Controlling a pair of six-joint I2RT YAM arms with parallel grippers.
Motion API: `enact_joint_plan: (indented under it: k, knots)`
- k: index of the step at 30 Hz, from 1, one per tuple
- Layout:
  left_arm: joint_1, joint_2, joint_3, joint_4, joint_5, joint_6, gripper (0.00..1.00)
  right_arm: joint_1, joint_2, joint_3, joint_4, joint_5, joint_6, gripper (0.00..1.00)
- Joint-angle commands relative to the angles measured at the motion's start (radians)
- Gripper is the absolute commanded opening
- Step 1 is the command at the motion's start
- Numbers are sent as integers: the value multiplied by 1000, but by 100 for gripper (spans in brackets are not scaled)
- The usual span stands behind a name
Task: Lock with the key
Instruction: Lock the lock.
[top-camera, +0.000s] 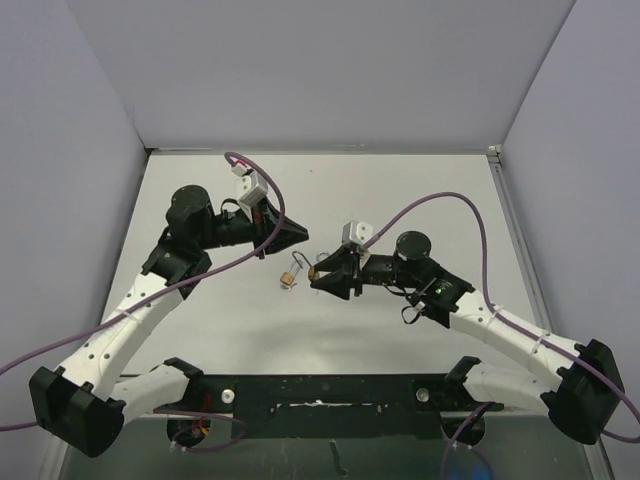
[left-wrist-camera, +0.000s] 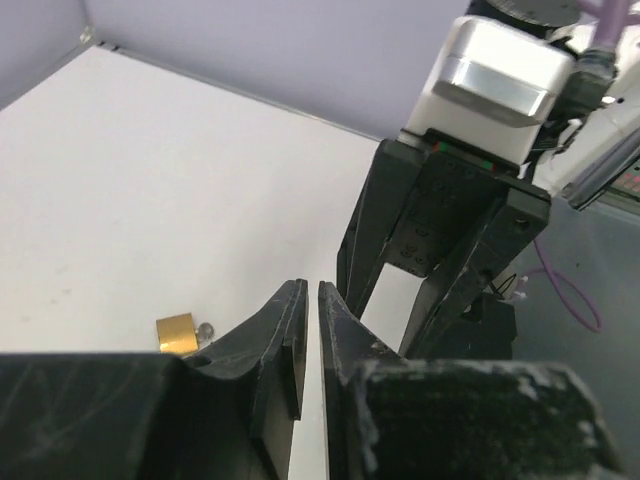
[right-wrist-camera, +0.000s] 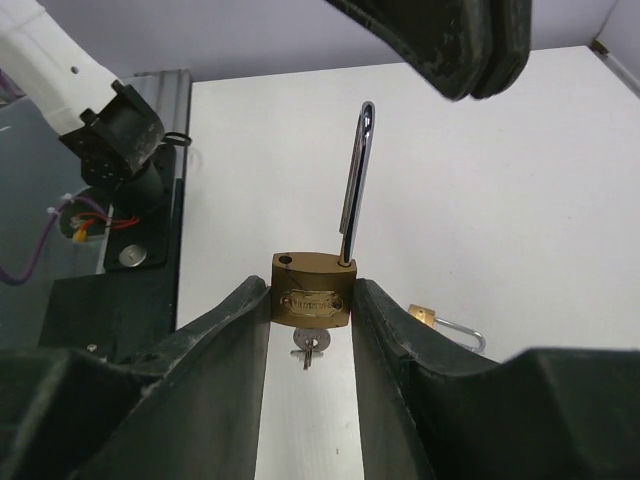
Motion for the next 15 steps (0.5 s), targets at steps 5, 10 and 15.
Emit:
enact_joint_plan:
  k: [5,10,15]
  knots:
    - [-6,-4,44,-144,-148,55,27,16,-74,-17,68,180,-57,0]
    - [-5,-120,-57,10,-156,46,56,16,-94,-12,41,187,-69,0]
    - [-3,-241,-154,168,-233,19,68,15,-98,-10,22,180,-72,0]
